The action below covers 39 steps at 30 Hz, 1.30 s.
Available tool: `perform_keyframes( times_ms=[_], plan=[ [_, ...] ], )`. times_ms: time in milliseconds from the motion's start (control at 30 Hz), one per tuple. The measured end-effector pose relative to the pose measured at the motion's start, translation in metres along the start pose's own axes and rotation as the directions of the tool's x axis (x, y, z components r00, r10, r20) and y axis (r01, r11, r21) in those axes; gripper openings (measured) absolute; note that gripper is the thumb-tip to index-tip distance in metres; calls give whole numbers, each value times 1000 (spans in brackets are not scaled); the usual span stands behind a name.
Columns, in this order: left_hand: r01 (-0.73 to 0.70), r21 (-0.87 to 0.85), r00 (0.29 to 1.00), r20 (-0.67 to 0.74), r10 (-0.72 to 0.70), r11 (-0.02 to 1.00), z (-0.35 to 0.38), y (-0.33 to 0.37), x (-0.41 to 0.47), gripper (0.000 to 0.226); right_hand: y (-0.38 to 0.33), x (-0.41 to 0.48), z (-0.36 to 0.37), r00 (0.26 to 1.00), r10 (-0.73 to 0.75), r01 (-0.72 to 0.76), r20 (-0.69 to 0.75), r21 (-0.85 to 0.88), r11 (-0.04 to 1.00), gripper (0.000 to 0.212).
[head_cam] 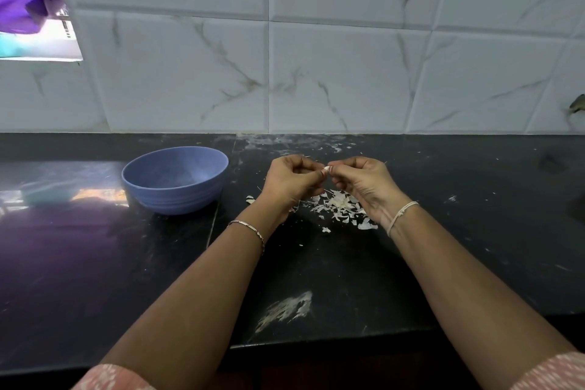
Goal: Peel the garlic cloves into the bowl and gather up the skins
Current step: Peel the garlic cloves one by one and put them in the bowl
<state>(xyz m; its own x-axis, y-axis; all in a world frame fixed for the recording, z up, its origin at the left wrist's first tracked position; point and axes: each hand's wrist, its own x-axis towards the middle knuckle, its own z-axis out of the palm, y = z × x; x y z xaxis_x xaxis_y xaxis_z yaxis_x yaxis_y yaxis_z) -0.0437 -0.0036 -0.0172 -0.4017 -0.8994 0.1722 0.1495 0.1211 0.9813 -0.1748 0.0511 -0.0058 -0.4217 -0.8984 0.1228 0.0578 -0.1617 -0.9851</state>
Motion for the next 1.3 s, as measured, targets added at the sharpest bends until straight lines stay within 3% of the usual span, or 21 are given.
perform_keyframes(
  times_ms=[133, 367, 600, 833, 1133, 1300],
  plan=[
    [-46, 74, 999, -14, 47, 996, 2, -3, 3, 12, 1, 4, -1, 999, 36, -35, -23, 39, 999, 6],
    [-101, -17, 995, -14, 101, 995, 2, -1, 1, 11, -1, 3, -4, 996, 33, -40, 88, 89, 995, 8],
    [-46, -61, 999, -4, 46, 997, 1, -1, 0, 7, -1, 1, -4, 996, -51, 60, 75, -130, 990, 5],
    [-48, -14, 999, -18, 48, 999, 1, 1, 0, 7, -1, 0, -4, 987, -141, 155, 76, -222, 963, 10],
    [-68, -28, 998, -5, 68, 997, -3, 4, -2, 14, -2, 2, -8, 986, -120, 137, 115, -155, 978, 5],
    [-13, -101, 1000, 20, 15, 995, -2, 5, -4, 6, 3, 5, -4, 976, -187, 209, 107, -260, 943, 11]
  ],
)
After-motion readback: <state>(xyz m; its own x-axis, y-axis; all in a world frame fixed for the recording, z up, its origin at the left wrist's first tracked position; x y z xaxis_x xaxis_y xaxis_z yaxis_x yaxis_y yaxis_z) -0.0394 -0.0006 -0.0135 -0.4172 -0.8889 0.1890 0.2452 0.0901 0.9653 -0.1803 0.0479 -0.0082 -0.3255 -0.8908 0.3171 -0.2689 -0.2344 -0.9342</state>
